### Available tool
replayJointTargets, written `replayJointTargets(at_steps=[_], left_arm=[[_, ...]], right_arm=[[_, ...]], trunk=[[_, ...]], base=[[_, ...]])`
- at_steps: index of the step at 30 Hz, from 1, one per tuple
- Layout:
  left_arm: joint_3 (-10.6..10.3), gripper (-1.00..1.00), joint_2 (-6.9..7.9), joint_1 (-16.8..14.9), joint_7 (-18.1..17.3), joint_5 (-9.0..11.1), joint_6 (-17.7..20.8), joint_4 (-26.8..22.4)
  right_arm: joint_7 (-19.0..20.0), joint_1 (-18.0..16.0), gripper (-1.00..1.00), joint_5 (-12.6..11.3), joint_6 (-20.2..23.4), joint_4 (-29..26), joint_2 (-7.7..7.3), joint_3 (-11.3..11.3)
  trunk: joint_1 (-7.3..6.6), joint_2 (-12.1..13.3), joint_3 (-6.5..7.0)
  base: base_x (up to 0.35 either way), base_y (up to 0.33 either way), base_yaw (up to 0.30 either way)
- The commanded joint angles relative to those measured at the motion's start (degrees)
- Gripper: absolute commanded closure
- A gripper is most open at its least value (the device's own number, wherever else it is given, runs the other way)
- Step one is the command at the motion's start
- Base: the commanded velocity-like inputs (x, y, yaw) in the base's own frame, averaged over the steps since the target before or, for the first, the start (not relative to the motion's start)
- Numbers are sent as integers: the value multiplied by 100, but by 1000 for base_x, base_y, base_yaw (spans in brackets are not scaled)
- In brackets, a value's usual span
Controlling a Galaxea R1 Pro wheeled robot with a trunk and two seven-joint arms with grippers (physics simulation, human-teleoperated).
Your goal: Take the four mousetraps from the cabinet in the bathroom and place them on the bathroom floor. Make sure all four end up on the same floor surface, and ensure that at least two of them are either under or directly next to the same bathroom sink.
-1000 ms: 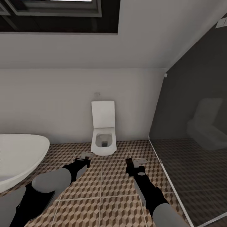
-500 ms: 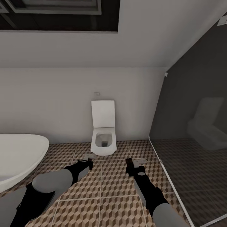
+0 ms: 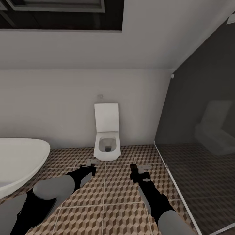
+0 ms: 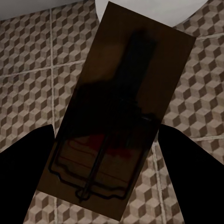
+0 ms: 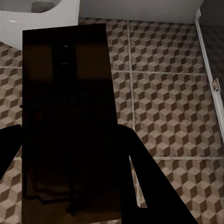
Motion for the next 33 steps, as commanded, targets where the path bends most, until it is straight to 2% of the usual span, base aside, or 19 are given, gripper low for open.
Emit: replayJointTargets(at_steps=[1,33], left_arm=[[-24,100,2,-8,33,10,16,-14],[-24,100,2,-8,26,10,18,-14]], right_arm=[[-39,-3,100,24,42,-8,0,14],[-39,-3,100,24,41,-8,0,18]], trunk=[[24,-50,-27],[727,-1333,-602]], base=[[0,0,0],[0,0,0]])
